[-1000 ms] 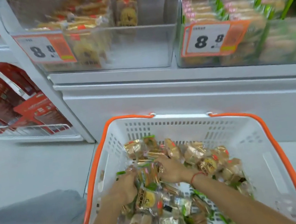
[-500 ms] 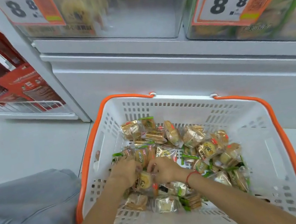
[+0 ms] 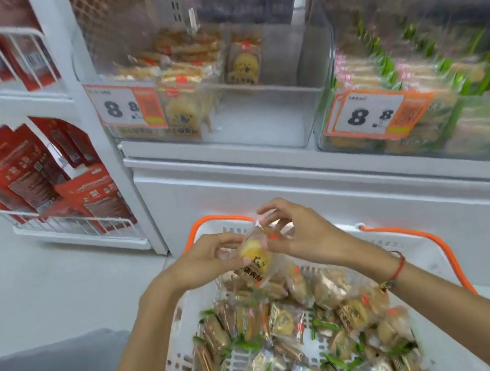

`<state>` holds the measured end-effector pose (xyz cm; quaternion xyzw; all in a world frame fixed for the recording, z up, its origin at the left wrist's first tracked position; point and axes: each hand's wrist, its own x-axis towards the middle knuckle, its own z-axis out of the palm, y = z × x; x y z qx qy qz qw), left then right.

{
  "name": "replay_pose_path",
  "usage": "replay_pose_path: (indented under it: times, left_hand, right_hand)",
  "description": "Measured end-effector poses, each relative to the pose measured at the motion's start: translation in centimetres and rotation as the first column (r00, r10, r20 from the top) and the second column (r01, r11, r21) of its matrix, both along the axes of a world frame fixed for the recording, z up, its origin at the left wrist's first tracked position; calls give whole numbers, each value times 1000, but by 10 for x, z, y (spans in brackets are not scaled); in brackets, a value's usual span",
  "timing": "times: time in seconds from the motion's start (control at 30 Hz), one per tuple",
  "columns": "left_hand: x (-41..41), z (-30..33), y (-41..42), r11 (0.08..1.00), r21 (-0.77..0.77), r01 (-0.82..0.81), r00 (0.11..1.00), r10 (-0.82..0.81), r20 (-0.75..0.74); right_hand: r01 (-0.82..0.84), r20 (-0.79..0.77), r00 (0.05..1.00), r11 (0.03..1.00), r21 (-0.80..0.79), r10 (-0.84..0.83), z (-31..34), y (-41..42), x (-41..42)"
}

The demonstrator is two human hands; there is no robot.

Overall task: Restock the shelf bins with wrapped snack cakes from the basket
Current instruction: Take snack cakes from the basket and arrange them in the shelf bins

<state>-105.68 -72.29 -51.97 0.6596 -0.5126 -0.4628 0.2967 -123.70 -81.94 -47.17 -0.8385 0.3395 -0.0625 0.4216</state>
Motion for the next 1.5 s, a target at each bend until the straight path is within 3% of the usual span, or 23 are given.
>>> replay_pose_path:
  times: [0.13,0.23,0.37,0.43,0.5,0.57,0.63,0.77,0.97,1.13,1.23,1.3,1.37,1.43,1.5]
  left_hand:
    - [-9,48,-5,925,-295,-238,967,197,-161]
    - [-6,87,-11,821,-446,-357,928,259,-267]
    - [16,132,-17,638,-629,-445,891,390,-234]
    - [39,150,-25,452,-711,-538,790,565,-238]
    - [65,164,-38,237,-759,-606,598,766,-238]
    - [91,171,-51,111,-808,-579,399,902,-162]
    - [112,171,-62,133,-840,-525,312,949,-44]
    - [139,161,-83,254,-839,-481,279,952,129]
    - [147,153,-98,190,-840,-508,288,957,42]
    - [149,148,-101,176,-844,-507,287,957,27]
    - [152,146,-101,184,-847,-499,285,958,40]
    - [152,146,-102,177,-849,-498,281,959,35]
    - [150,146,-104,170,-849,-500,278,960,29]
    - [151,146,-105,168,-851,-498,271,962,31]
    - [151,146,-105,171,-849,-499,269,963,36]
  right_hand:
    - [17,27,1000,938,-346,-8,46,-9,5]
    - [71,171,985,875,-479,14,82,-13,16]
    - [152,329,942,784,-601,70,117,-18,33]
    - [208,380,921,721,-662,83,134,-25,43]
    - [258,419,903,669,-698,89,152,-34,55]
    - [289,432,899,648,-704,68,166,-44,66]
    - [308,429,903,674,-672,16,174,-55,76]
    - [335,331,931,711,-618,-151,184,-76,91]
    - [275,32,924,606,-746,-380,194,-120,118]
    - [186,-205,907,786,-589,-368,169,-177,152]
    - [192,-244,896,818,-543,-372,148,-194,163]
    - [245,-158,907,795,-556,-390,139,-198,164]
    - [268,-89,901,704,-657,-425,135,-200,163]
    - [197,-88,905,593,-780,-415,132,-203,163]
    - [95,-141,925,573,-814,-354,129,-203,165]
